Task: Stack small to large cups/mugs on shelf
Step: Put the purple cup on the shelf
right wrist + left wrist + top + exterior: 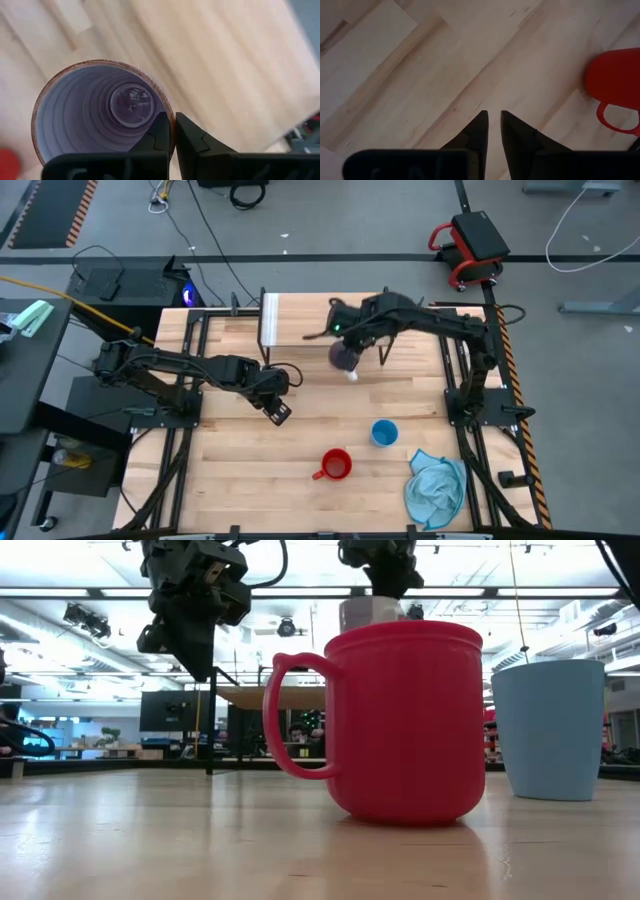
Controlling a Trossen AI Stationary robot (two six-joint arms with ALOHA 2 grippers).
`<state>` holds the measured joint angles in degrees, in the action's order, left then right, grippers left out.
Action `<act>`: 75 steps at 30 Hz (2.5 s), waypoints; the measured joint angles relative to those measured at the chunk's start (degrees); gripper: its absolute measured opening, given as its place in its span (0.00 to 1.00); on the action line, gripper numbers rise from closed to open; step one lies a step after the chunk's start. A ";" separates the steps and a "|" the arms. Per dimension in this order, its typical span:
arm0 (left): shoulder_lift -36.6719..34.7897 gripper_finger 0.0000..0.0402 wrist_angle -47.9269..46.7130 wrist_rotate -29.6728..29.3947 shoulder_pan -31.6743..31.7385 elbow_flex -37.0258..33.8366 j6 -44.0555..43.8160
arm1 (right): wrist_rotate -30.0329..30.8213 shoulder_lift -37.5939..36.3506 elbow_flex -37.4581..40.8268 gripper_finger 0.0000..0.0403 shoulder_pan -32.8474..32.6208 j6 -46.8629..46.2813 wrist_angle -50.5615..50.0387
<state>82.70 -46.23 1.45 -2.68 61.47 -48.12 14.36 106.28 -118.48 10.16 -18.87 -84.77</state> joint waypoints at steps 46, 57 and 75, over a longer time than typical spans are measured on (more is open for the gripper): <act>0.00 0.11 5.98 -0.83 1.40 -0.02 0.85 | -11.90 0.00 -0.10 0.03 30.09 3.29 1.17; 0.00 0.11 5.96 -0.82 1.40 -0.02 0.98 | -11.99 0.00 -0.10 0.05 29.78 2.50 0.77; 0.00 0.10 5.96 -0.80 1.40 -0.02 0.98 | -12.89 -0.11 -3.13 0.22 29.78 2.50 0.63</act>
<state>82.70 -40.27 0.64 -1.28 61.45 -47.13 1.48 106.17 -121.61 39.94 -16.37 -84.14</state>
